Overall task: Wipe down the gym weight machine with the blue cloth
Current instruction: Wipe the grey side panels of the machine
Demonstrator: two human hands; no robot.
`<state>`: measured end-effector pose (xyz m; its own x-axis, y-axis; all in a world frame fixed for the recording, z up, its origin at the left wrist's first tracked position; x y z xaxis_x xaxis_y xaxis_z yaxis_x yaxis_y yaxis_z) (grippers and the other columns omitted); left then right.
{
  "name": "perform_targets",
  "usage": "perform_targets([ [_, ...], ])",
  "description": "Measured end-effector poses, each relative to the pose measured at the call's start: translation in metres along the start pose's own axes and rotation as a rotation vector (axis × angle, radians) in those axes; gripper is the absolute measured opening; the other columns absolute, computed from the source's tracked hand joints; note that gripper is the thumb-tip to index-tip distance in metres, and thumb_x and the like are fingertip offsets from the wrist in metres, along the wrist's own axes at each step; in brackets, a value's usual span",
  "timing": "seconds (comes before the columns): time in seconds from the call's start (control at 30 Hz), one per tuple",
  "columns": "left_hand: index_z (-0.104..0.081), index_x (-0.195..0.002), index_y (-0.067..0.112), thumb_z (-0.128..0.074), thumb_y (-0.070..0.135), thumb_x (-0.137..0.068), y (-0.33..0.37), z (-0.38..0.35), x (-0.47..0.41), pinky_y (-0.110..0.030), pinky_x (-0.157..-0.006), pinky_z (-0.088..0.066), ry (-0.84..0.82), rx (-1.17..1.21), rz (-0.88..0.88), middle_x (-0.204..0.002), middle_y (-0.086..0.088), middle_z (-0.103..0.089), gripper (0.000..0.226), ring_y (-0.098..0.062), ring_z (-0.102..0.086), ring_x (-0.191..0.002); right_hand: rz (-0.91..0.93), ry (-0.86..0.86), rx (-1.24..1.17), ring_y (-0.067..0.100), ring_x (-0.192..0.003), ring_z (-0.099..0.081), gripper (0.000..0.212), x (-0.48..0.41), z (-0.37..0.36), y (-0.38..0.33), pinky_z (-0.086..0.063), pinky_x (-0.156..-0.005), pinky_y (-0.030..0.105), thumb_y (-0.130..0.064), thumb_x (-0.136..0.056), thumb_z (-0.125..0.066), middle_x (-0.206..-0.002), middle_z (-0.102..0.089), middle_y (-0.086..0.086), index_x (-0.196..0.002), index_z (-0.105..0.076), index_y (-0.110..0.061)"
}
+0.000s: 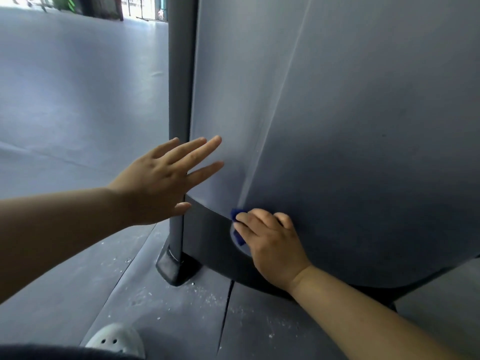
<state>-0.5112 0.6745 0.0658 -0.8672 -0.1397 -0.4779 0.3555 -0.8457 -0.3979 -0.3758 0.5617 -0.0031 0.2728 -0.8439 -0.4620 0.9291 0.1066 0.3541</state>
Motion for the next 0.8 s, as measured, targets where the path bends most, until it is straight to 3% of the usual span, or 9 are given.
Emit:
perform_targets([
  [0.17, -0.036, -0.152, 0.017, -0.086, 0.051, -0.061, -0.006, -0.013, 0.016, -0.051, -0.11, -0.03, -0.049, -0.004, 0.017, -0.162, -0.016, -0.016, 0.109, -0.035, -0.036, -0.14, -0.185, 0.436, -0.057, 0.023, -0.112, -0.05, 0.034, -0.05, 0.097, 0.035, -0.033, -0.084, 0.038, -0.012, -0.088, -0.052, -0.122, -0.067, 0.002, -0.115, -0.071, -0.017],
  [0.23, -0.038, -0.15, 0.015, -0.087, 0.049, -0.06, -0.008, -0.014, 0.015, -0.052, -0.109, -0.033, -0.038, -0.01, 0.012, -0.161, -0.017, -0.018, 0.109, -0.036, -0.039, -0.139, -0.254, 0.505, -0.015, 0.023, -0.114, -0.048, 0.034, -0.064, 0.115, 0.045, -0.033, -0.084, 0.039, -0.011, -0.086, -0.055, -0.124, -0.065, 0.001, -0.116, -0.07, -0.017],
  [0.3, -0.04, -0.15, 0.012, -0.087, 0.047, -0.059, -0.013, -0.013, 0.012, -0.053, -0.108, -0.035, -0.022, -0.011, 0.017, -0.161, -0.017, -0.02, 0.108, -0.036, -0.04, -0.138, -0.242, 0.431, 0.044, 0.022, -0.118, -0.046, 0.036, -0.068, 0.1, 0.037, -0.031, -0.086, 0.039, -0.015, -0.084, -0.057, -0.128, -0.063, 0.0, -0.118, -0.069, -0.018],
  [0.4, -0.038, -0.151, 0.012, -0.087, 0.045, -0.062, -0.025, -0.017, 0.012, -0.053, -0.108, -0.037, -0.018, -0.017, 0.03, -0.162, -0.015, -0.018, 0.107, -0.035, -0.037, -0.139, -0.081, 0.133, 0.116, 0.021, -0.122, -0.047, 0.041, -0.053, 0.03, 0.0, -0.029, -0.089, 0.039, -0.021, -0.082, -0.059, -0.132, -0.06, 0.0, -0.122, -0.066, -0.019],
  [0.53, -0.041, -0.15, 0.018, -0.088, 0.045, -0.06, -0.029, -0.03, 0.023, -0.053, -0.106, -0.039, -0.051, -0.016, 0.014, -0.162, -0.015, -0.017, 0.105, -0.035, -0.039, -0.139, 0.089, -0.079, 0.122, 0.019, -0.108, -0.06, 0.037, -0.036, -0.023, -0.035, -0.032, -0.087, 0.036, -0.016, -0.08, -0.049, -0.117, -0.068, -0.003, -0.107, -0.074, -0.02],
  [0.63, -0.039, -0.151, 0.019, -0.086, 0.047, -0.062, -0.034, -0.039, 0.032, -0.053, -0.106, -0.04, -0.073, -0.028, 0.019, -0.163, -0.013, -0.017, 0.104, -0.035, -0.039, -0.14, 0.05, 0.016, 0.07, 0.02, -0.1, -0.061, 0.027, -0.052, -0.001, -0.03, -0.033, -0.082, 0.034, -0.015, -0.084, -0.053, -0.107, -0.069, -0.002, -0.101, -0.074, -0.02],
  [0.73, -0.036, -0.152, 0.017, -0.083, 0.049, -0.064, -0.043, -0.045, 0.037, -0.051, -0.107, -0.039, -0.074, -0.029, 0.06, -0.163, -0.011, -0.016, 0.105, -0.033, -0.038, -0.14, -0.134, 0.259, -0.008, 0.022, -0.11, -0.052, 0.035, -0.087, 0.049, -0.005, -0.031, -0.085, 0.037, -0.016, -0.09, -0.043, -0.116, -0.068, 0.001, -0.111, -0.071, -0.016],
  [0.8, -0.038, -0.15, 0.014, -0.084, 0.05, -0.063, -0.048, -0.048, 0.04, -0.05, -0.106, -0.04, -0.079, -0.022, 0.088, -0.162, -0.01, -0.018, 0.105, -0.032, -0.04, -0.139, -0.191, 0.311, 0.004, 0.023, -0.113, -0.049, 0.035, -0.103, 0.057, -0.002, -0.03, -0.086, 0.038, -0.016, -0.09, -0.044, -0.12, -0.066, 0.001, -0.114, -0.07, -0.015],
])
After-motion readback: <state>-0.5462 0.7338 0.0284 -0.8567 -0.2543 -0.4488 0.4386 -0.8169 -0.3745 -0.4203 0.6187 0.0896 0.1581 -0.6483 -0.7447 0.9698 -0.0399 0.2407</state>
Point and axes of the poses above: each hand's wrist, its own x-axis away from the middle knuckle, its own z-axis out of the back of the hand, y = z × x, the point moved 7 cm from there along -x, towards the middle knuckle
